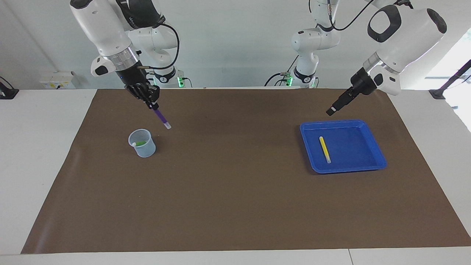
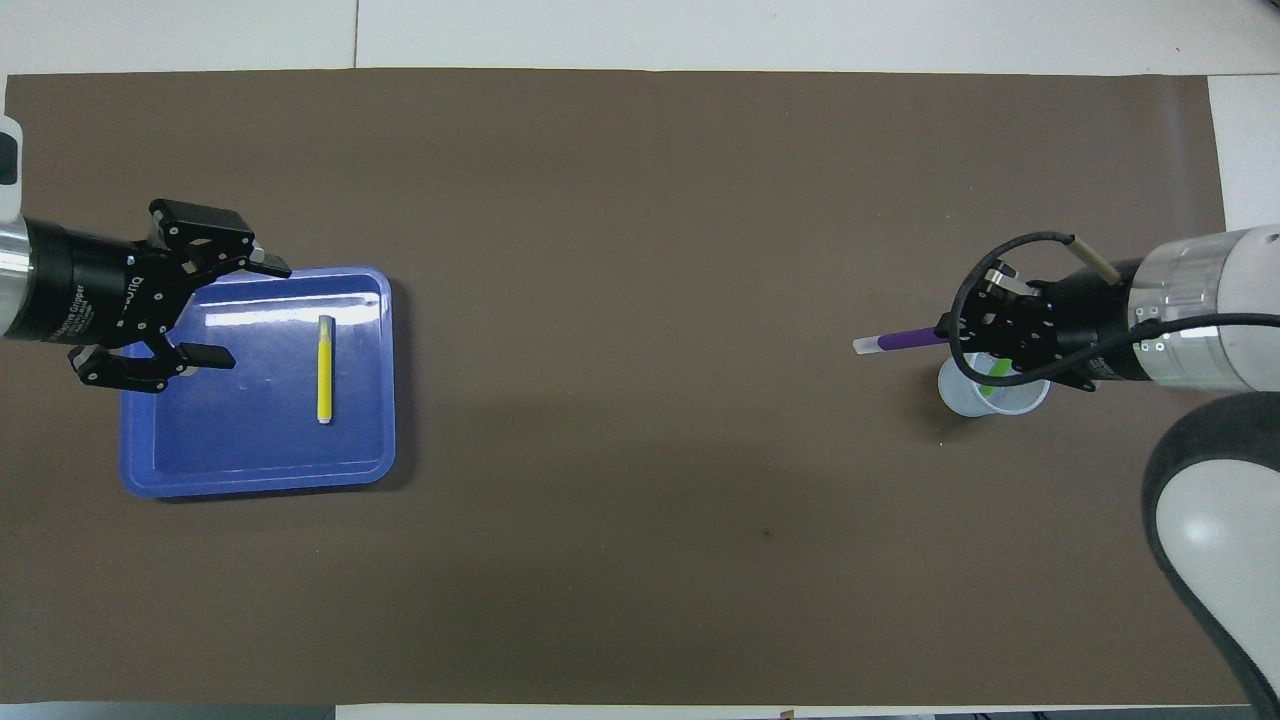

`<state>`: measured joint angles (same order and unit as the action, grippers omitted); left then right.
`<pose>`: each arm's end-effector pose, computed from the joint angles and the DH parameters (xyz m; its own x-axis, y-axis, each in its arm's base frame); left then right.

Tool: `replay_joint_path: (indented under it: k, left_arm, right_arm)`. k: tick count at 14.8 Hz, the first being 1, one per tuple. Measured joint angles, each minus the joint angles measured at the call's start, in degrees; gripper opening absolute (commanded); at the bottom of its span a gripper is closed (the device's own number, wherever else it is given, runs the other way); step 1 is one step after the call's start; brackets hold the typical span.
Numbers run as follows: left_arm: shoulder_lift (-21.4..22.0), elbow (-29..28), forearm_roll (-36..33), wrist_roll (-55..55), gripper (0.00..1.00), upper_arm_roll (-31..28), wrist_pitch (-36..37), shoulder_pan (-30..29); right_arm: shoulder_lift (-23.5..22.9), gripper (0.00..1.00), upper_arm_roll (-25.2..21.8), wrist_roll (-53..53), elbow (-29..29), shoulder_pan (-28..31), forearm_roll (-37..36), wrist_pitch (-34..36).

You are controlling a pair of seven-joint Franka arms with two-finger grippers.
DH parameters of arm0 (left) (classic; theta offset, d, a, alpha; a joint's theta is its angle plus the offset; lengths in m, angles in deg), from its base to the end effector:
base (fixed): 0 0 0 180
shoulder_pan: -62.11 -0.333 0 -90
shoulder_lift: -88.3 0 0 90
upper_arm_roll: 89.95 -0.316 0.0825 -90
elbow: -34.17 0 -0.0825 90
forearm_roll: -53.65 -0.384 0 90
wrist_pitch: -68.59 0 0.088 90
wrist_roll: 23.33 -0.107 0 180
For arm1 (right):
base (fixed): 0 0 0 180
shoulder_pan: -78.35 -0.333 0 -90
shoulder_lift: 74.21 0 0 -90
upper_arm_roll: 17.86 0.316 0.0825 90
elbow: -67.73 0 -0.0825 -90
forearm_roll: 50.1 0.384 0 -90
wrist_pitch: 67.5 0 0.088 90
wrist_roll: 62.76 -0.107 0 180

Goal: Right arm passes pens to left for tray arrangement
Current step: 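Carry the purple pen toward the left gripper above the tray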

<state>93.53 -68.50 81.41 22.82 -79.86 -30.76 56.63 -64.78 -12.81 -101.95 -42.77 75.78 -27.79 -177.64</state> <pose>0.5326 -0.0894 0.5922 0.7001 0.6419 -0.3127 0.7139 -0.6225 0.3206 0.5187 0.0992 0.5781 0.7996 -0.5878 -0.1234 -0.5876 -0.7232 -0.3628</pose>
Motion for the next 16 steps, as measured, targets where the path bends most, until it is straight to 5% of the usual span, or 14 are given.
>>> replay_joint_path:
  k: [9, 16]
  left_arm:
    - [3.5, -0.2, 8.0, 27.1, 0.99, 0.5, -5.7, 2.6]
    - [7.1, -3.3, 8.1, 45.4, 0.99, 0.9, -14.1, 11.1]
  right_arm:
    - [-2.6, 0.0, 13.5, -25.4, 1.7, -0.1, 18.1, -14.6]
    - [-10.6, 0.0, 21.4, -40.2, 11.4, -0.1, 19.4, -21.4]
